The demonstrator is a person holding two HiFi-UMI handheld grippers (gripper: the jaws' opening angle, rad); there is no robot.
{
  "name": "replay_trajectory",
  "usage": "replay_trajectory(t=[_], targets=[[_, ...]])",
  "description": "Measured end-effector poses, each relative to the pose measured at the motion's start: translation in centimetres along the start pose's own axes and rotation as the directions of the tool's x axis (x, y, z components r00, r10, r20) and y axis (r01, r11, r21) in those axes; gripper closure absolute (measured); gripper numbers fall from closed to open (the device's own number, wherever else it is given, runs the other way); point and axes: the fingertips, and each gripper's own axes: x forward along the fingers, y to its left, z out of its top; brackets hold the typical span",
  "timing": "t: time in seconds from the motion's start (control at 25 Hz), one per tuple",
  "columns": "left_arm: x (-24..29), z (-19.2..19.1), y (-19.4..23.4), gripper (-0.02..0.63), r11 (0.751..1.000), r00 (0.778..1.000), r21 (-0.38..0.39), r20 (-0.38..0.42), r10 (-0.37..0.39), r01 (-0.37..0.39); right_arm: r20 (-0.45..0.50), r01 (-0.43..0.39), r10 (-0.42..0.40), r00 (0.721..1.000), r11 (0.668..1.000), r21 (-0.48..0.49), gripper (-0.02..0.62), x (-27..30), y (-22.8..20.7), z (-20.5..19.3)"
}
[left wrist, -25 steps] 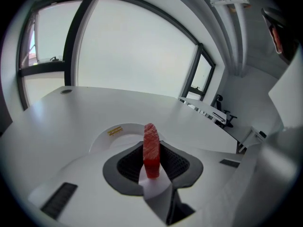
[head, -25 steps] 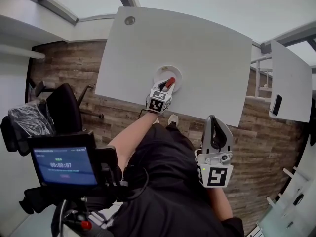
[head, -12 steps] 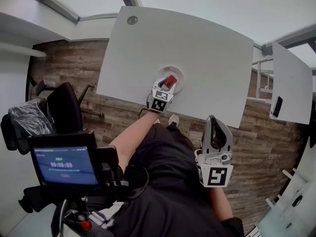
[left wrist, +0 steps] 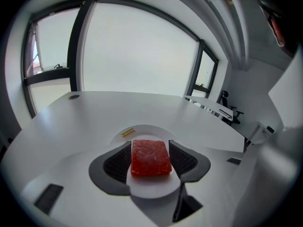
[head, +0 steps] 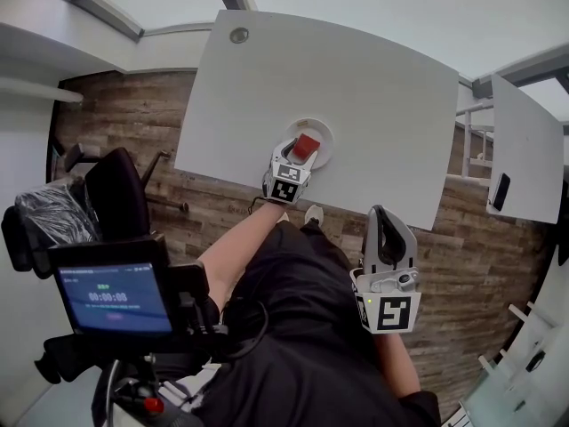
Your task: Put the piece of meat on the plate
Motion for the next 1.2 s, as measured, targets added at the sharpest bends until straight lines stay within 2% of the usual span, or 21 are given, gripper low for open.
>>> replay_trajectory(t=[0.4, 0.64, 0.88, 1.12, 1.2], targets=[[-0.2, 0.5, 0.1, 0.376, 1.000, 1.000, -0.009, 0.002, 0.001, -0.001, 0.011, -0.018, 0.017, 1.000, 1.000, 0.014, 0.589, 0.7, 0.1, 0.1], [-6.3, 0.1, 1.7, 0.376, 1.000, 0.998, 0.008, 0.066, 0.004, -0.004, 0.033, -0.025, 0.025, 0.999, 1.000, -0.019, 0.589, -1.2, 6.3, 1.7], [-7.0, 2.5, 0.8, 0.376, 0.999, 0.994, 0.033, 0.113, 0.009, -0.013, 0.036, -0.036, 0.037, 0.999, 0.999, -0.021, 0.589, -0.8, 5.2, 2.2], [-7.8, 4.0, 0.1, 0.377, 1.000, 0.986, 0.018, 0.168, 0.013, -0.016, 0.040, -0.038, 0.039, 0.998, 0.999, -0.029, 0.589, -0.6, 5.1, 2.2], [-8.0, 4.7, -0.1, 0.415, 1.000, 0.982, 0.016, 0.188, 0.015, -0.018, 0.043, -0.037, 0.038, 0.998, 0.999, -0.026, 0.589, -0.4, 4.8, 2.2]])
